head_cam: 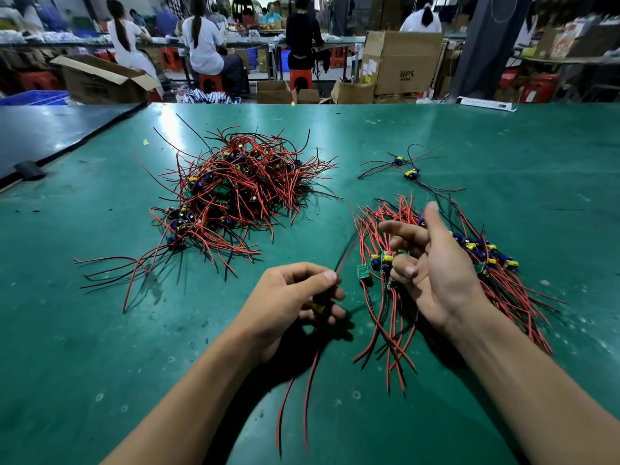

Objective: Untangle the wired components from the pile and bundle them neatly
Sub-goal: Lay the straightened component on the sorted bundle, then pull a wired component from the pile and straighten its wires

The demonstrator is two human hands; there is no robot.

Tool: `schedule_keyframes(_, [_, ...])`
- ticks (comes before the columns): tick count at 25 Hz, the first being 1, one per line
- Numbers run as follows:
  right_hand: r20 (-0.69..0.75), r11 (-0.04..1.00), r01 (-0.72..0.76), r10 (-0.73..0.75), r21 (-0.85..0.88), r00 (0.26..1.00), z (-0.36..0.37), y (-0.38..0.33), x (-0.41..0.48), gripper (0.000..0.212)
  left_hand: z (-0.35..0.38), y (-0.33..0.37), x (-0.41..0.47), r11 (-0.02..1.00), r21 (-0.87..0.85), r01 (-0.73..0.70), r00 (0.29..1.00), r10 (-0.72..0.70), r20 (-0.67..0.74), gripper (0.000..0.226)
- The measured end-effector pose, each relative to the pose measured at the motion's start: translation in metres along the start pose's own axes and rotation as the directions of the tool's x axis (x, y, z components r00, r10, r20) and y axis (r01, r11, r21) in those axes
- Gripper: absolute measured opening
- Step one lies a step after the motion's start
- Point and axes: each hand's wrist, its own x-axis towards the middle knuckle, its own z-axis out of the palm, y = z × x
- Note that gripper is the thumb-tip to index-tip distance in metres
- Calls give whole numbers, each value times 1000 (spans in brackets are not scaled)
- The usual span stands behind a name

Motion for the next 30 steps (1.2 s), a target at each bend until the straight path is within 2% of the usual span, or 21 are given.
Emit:
schedule_keyframes(4, [-16,987,94,-97,-127,995,3,8,-2,61,-1,3,4,983,-163,84,996,-87,-12,60])
schedule_keyframes(7, [41,964,172,-167,-204,985,7,16,-7,46,-3,5,6,966,-227,123,992,-125,6,73])
schedule_keyframes(9, [127,907,275,-247,-318,961,9,21,-11,36,-4,4,7,954,-275,117,992,-123,-2,76])
schedule_keyframes(10, [182,830,355,-305,-430,935,9,24,-14,34,-4,4,8,946,-304,111,993,-119,-6,76])
schedule_keyframes(11, [248,710,437,-360,-552,899,9,28,-17,33,-5,5,9,933,-346,104,994,-113,-6,77])
schedule_keyframes(14, [453,286,573,-391,-768,801,11,44,-25,25,-5,7,8,865,-497,75,997,-74,21,80])
schedule_keyframes(15, [483,211,578,-370,-788,794,11,47,-26,26,-6,8,8,858,-510,67,998,-61,29,81])
schedule_keyframes(16, [484,192,577,-374,-794,791,12,48,-27,25,-6,8,7,860,-506,64,998,-52,37,82])
schedule_keyframes(18, [454,220,593,-460,-775,763,11,46,-28,21,-5,6,8,872,-485,70,997,-49,56,81])
schedule_keyframes(20, [377,212,568,-560,-795,737,10,39,-25,19,-2,4,8,905,-422,51,999,-53,8,72])
schedule_keyframes(22, [270,134,438,-620,-889,737,6,30,-20,22,-2,1,8,969,-247,-18,994,-9,-106,56])
schedule_keyframes(24, [225,23,306,-626,-952,746,2,27,-19,33,-4,0,6,990,-45,-136,966,123,-227,37])
schedule_keyframes(25, [252,-26,303,-624,-953,740,3,28,-21,36,-6,-1,4,980,62,-189,942,199,-269,30])
schedule_keyframes(27, [379,-123,391,-616,-912,690,12,36,-28,31,-11,-3,4,947,213,-241,897,301,-324,25])
schedule_keyframes(29, [507,-183,499,-561,-847,654,27,49,-38,23,-16,-4,7,942,242,-234,869,314,-383,21])
schedule_keyframes(30, [548,-174,547,-523,-819,653,33,55,-41,19,-17,-3,10,955,201,-218,859,286,-424,18])
